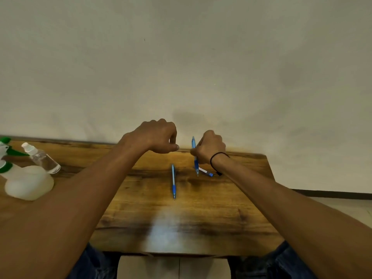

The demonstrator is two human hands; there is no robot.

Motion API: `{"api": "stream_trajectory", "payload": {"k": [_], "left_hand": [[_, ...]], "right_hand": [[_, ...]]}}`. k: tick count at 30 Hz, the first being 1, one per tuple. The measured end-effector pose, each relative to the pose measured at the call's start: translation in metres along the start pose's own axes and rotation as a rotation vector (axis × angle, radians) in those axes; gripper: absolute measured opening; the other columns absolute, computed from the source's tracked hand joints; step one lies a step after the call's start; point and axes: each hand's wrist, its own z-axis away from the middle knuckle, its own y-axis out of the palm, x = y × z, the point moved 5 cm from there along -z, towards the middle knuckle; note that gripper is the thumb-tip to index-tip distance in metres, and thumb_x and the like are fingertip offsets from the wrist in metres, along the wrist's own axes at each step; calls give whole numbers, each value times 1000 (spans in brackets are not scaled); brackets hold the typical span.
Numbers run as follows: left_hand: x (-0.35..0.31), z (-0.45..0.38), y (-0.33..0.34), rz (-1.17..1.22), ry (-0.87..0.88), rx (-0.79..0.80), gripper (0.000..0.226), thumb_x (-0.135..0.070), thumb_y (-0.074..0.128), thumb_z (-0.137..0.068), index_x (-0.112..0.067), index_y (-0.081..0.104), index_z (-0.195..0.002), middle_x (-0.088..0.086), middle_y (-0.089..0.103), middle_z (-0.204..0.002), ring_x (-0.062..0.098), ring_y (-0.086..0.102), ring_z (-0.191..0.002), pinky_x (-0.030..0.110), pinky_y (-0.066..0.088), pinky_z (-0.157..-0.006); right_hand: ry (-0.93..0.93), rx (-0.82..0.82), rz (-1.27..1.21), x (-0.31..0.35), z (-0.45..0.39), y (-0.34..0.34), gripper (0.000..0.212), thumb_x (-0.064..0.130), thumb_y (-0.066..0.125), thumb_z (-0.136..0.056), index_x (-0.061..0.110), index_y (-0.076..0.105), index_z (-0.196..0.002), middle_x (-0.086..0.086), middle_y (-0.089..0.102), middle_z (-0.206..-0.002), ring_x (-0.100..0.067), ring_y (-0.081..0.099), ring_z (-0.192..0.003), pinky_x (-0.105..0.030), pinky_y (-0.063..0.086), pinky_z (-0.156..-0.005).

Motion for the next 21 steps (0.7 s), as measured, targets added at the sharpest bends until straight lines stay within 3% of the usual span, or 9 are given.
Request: {"api": "stream_trajectory", "payload": {"k": [3, 8, 14, 21], "left_hand": [[2, -5, 6, 13, 10, 12, 29, -53, 67, -94, -26, 71, -106, 2, 69, -119, 21, 64, -100, 34, 45, -72], [-6, -9, 16, 14, 43, 53, 29, -51, 66, -95, -26, 70, -110, 2, 67, -119, 19, 61, -97, 30, 38, -66], [-12, -11, 16, 28, 59, 57, 29, -50, 65, -96, -26, 69, -111, 4, 66, -122, 22, 62, -98, 34, 40, -70], [-9, -5, 15, 19, 63, 36, 32, -51, 63, -97, -25, 69, -113, 3, 67, -123, 17, 57, -93, 29, 35, -64]], "right_hand": [[-31, 28, 125, -7, -1, 36, 39, 23, 85, -79, 16, 47, -77, -11, 62, -91, -27, 59, -77, -32, 42, -52], [-57, 145, 210, -22, 2, 80, 26, 18, 73, -88, 11, 56, -106, -12, 63, -111, -30, 62, -96, -37, 51, -71], [-82, 155, 267, -32, 3, 99, 23, 15, 68, -90, 9, 59, -110, -13, 65, -111, -33, 63, -100, -36, 44, -68], [-48, 158, 269, -34, -2, 97, 31, 18, 70, -91, 9, 59, -118, -14, 64, -117, -33, 63, -107, -38, 53, -80]]}}
